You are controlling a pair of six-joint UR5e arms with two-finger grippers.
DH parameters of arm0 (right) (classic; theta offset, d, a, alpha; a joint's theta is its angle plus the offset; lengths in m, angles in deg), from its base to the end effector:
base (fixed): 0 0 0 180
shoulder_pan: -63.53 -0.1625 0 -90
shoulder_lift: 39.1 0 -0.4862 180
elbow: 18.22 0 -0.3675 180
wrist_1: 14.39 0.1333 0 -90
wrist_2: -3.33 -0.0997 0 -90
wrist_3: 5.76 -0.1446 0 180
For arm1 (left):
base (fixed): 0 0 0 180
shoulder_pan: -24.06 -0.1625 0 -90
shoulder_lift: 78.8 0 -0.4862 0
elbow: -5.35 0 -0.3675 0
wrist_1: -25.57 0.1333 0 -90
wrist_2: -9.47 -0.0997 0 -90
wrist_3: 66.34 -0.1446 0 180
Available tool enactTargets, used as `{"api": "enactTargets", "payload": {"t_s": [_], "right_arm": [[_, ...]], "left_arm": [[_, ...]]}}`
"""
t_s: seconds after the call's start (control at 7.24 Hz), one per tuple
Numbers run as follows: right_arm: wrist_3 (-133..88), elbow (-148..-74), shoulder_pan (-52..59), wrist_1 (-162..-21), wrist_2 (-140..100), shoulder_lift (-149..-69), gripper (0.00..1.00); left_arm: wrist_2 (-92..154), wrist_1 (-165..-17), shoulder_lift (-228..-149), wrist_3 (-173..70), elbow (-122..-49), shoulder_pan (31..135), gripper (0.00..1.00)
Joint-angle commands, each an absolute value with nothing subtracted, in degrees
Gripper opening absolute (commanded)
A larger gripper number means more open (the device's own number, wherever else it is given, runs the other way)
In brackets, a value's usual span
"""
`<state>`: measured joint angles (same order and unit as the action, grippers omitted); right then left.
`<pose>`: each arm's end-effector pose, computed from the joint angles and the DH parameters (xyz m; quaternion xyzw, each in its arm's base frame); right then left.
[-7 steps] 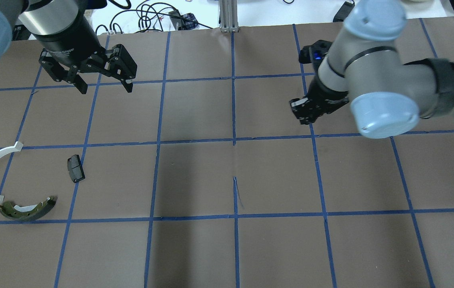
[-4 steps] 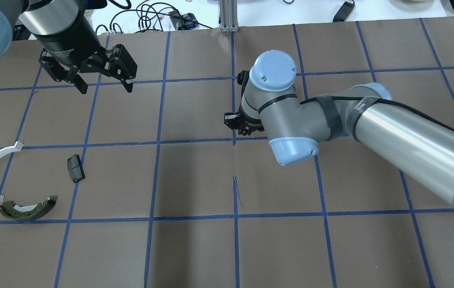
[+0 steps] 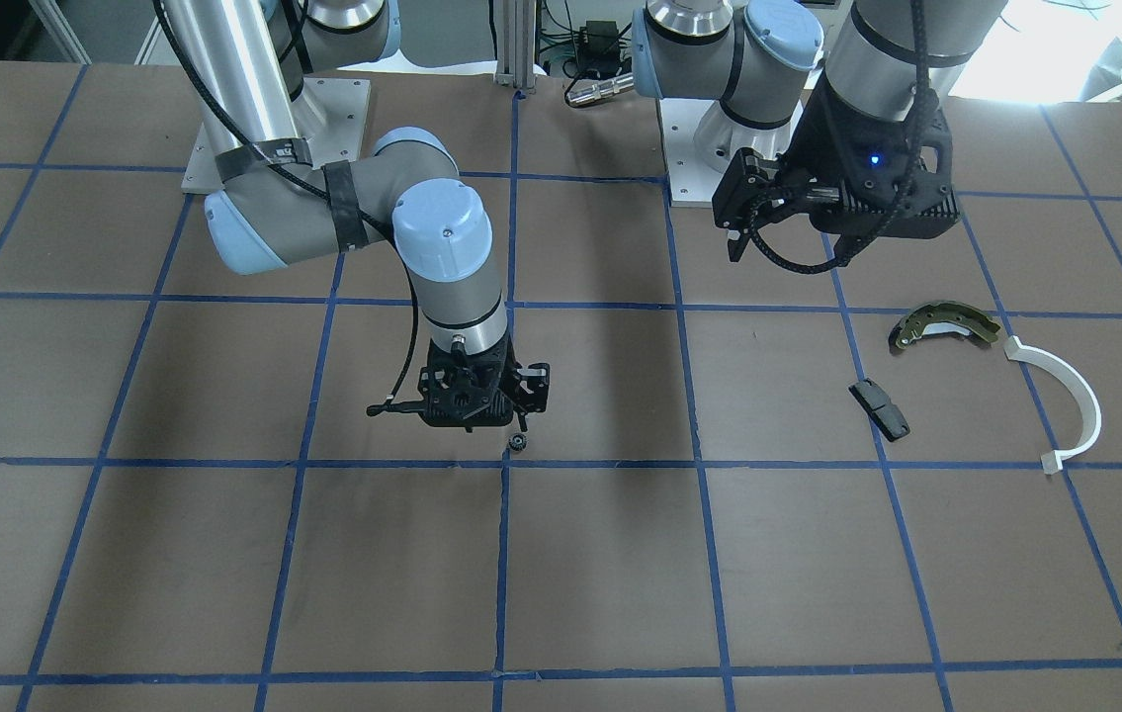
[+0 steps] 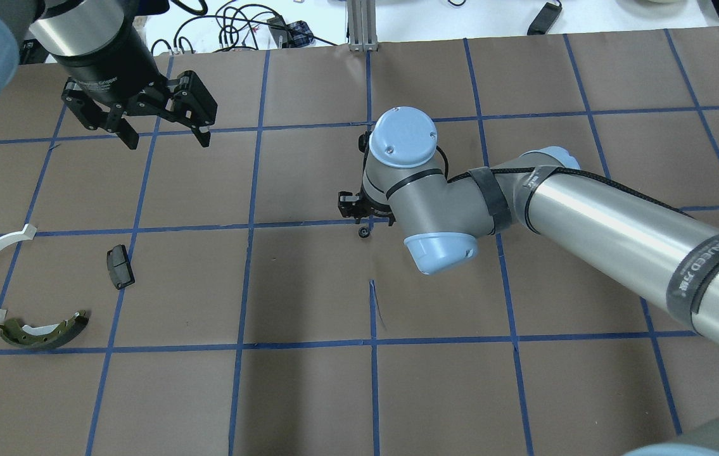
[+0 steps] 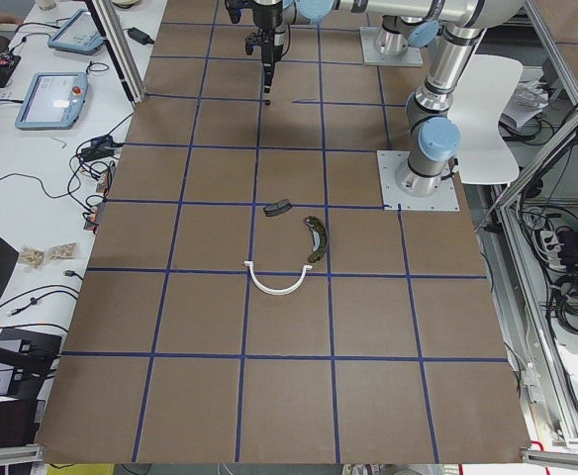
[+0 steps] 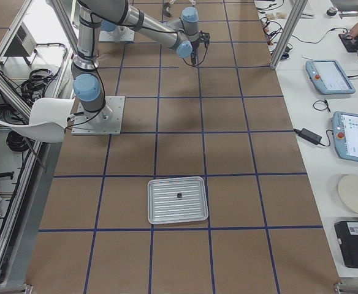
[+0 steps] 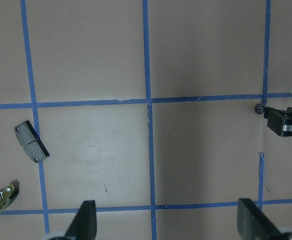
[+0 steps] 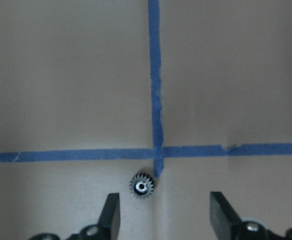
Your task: Place bearing gear from tray to pile
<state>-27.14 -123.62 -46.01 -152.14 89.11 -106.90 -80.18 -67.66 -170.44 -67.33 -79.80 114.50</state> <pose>0.3358 -0.5158 0.2640 0.0127 0.9953 -0.0700 0.0653 -0.1379 -0.4794 0.5244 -0.0125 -0.9999 -0.0002 0.0031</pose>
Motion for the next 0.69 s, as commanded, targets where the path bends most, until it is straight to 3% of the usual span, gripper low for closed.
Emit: {"api": "enactTargets", "payload": {"t_s": [0.0, 0.28, 0.55], "right_arm": [[-10.69, -120.46, -37.6, -134.38, 89.81, -116.65, 1.0], [6.19, -118.95, -23.81, -122.8, 91.64, -125.98, 1.0], [21.57, -119.03, -11.94, -119.0, 99.0, -129.79, 1.0]], "left_arm": [[-79.66, -67.68, -171.77, -66.27, -79.55, 114.76, 1.0], [-79.65, -62.28, -176.41, -59.08, -79.64, 122.79, 1.0], [-79.65, -54.78, -184.49, -48.37, -79.73, 129.68, 1.0]]}}
